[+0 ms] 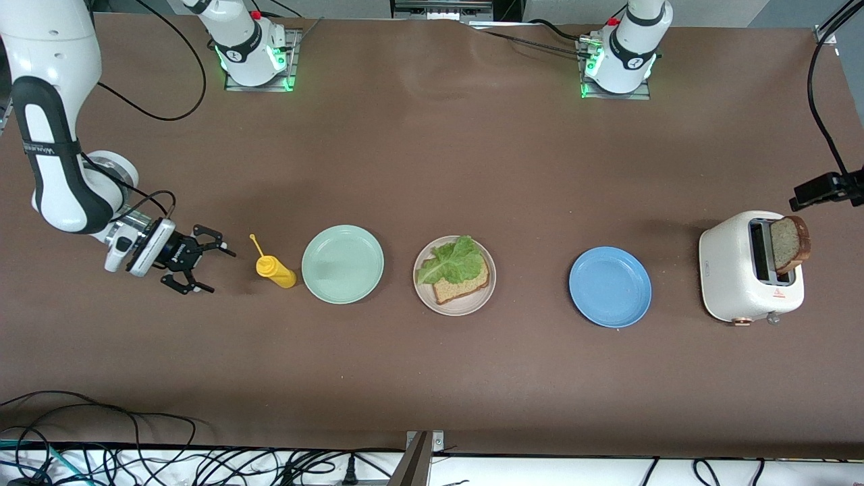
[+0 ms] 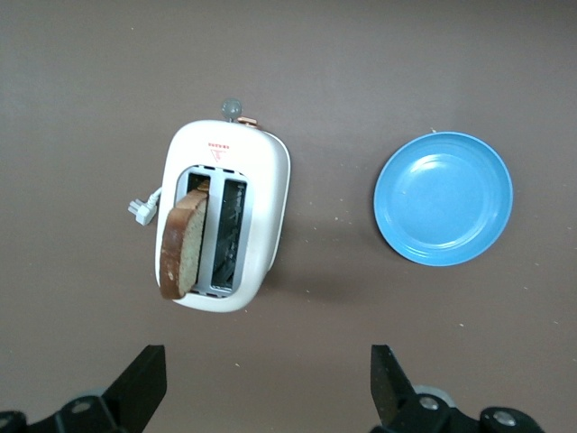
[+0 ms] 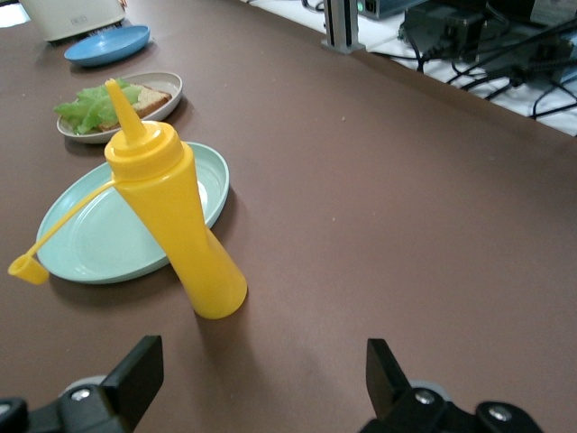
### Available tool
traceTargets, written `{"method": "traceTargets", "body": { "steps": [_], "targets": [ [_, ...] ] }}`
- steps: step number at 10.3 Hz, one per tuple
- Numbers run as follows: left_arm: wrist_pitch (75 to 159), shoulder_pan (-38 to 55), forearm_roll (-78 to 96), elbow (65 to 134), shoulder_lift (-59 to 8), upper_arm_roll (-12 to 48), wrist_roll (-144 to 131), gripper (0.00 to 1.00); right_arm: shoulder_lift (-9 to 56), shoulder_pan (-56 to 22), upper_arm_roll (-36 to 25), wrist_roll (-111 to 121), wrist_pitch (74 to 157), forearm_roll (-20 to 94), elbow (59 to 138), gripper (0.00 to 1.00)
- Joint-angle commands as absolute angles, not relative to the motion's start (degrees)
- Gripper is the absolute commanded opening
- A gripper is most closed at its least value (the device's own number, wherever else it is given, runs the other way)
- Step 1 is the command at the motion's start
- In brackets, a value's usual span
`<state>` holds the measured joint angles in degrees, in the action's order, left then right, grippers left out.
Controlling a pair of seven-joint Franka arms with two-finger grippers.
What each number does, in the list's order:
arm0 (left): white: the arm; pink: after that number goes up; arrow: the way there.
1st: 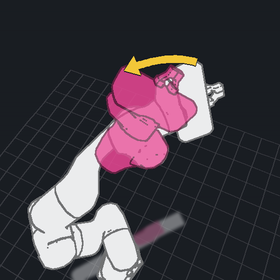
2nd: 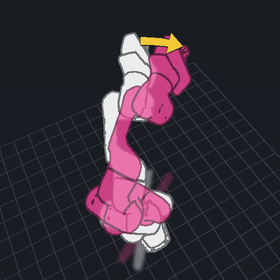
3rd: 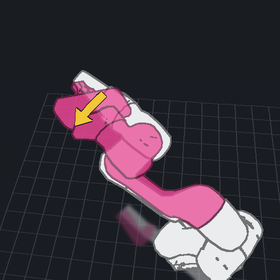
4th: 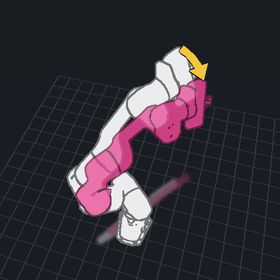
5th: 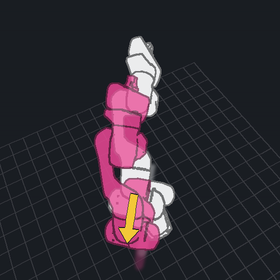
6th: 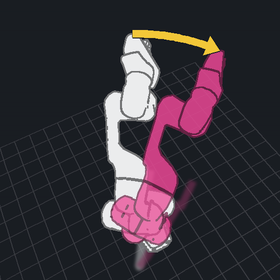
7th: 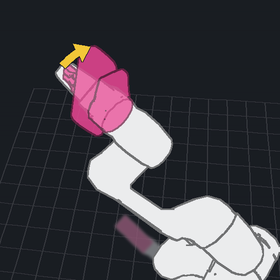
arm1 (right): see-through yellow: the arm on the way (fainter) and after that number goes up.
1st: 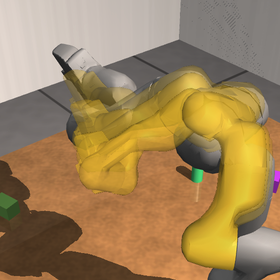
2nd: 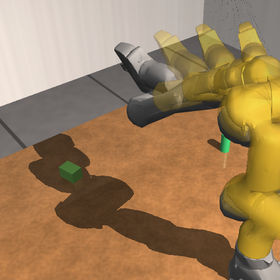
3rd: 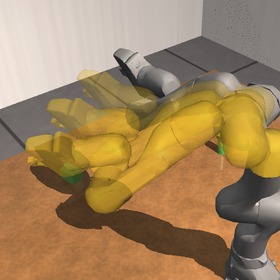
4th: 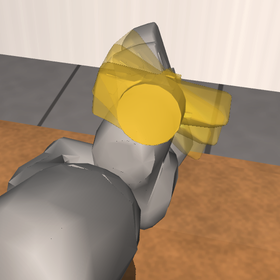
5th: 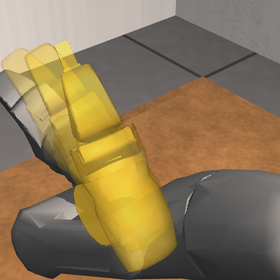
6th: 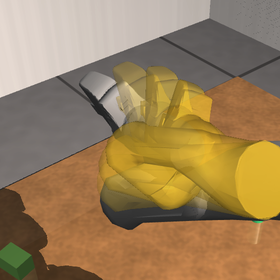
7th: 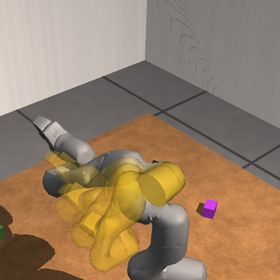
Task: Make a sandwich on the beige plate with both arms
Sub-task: 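Withdraw the right gripper while the left gripper reaches the toaster bread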
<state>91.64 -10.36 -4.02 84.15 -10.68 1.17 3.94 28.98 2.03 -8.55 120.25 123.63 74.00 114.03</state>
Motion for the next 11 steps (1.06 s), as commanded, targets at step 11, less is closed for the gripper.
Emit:
{"method": "traceTargets", "body": {
  "steps": [11],
  "targets": [
    [109.2, -21.1, -0.4, 93.0, -20.7, 1.5, 25.4, 1.0, 9.9, 3.3, -8.4, 62.4, 119.7, 20.4, 116.1, 1.0]
  ]
}}
